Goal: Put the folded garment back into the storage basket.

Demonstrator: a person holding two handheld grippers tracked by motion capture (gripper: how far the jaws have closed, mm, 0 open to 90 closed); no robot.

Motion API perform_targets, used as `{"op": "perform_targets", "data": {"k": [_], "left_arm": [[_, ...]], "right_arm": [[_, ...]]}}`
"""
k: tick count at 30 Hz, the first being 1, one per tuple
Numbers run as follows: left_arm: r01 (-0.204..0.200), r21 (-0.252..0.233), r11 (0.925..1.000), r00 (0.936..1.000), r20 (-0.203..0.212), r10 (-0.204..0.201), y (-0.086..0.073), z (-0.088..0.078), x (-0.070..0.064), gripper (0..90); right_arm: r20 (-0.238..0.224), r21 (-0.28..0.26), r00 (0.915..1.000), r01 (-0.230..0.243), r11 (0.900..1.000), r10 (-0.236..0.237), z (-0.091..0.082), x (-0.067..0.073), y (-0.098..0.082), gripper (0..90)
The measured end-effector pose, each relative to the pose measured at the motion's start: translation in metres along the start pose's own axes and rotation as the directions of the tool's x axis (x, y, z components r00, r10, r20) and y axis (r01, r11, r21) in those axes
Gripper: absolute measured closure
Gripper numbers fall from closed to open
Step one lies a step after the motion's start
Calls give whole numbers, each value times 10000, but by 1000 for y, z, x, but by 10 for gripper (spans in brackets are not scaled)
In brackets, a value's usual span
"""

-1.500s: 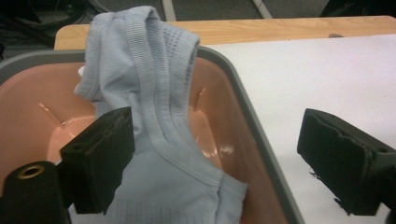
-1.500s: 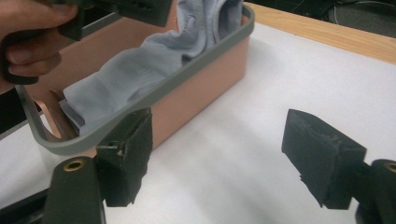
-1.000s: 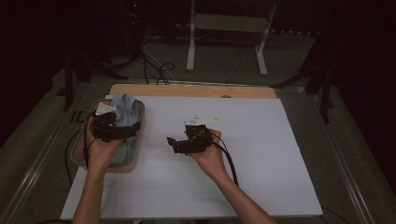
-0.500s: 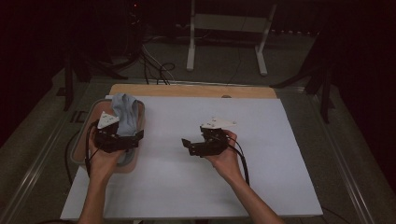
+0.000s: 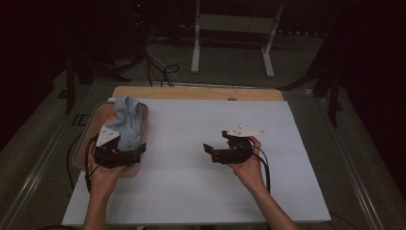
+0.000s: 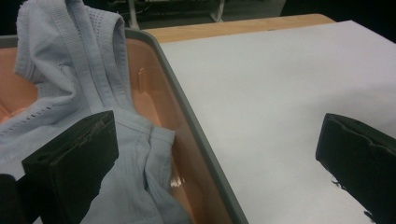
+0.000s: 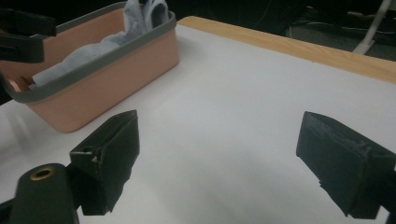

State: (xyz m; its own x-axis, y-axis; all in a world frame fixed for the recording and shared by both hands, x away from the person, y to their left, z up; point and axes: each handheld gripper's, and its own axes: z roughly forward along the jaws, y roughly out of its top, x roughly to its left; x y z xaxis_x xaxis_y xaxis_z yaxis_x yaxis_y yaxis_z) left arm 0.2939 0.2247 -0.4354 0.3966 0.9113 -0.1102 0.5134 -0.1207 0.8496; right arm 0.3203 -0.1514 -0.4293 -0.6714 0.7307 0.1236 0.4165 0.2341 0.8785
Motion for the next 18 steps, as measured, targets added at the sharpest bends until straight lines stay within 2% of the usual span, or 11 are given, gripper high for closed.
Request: {"op": "perform_targets", "data": {"k": [10, 18], "left_arm": [[-102, -86, 9999, 9999, 26, 102, -3, -6, -3, 5], [-2, -157, 9999, 10000, 53, 3, -7, -7, -3, 5]], "right_arm": [[353, -112, 9993, -134, 9998, 138, -27, -21, -16, 135], [673, -304, 9971, -324, 9990, 344, -53, -39, -32, 123]]}}
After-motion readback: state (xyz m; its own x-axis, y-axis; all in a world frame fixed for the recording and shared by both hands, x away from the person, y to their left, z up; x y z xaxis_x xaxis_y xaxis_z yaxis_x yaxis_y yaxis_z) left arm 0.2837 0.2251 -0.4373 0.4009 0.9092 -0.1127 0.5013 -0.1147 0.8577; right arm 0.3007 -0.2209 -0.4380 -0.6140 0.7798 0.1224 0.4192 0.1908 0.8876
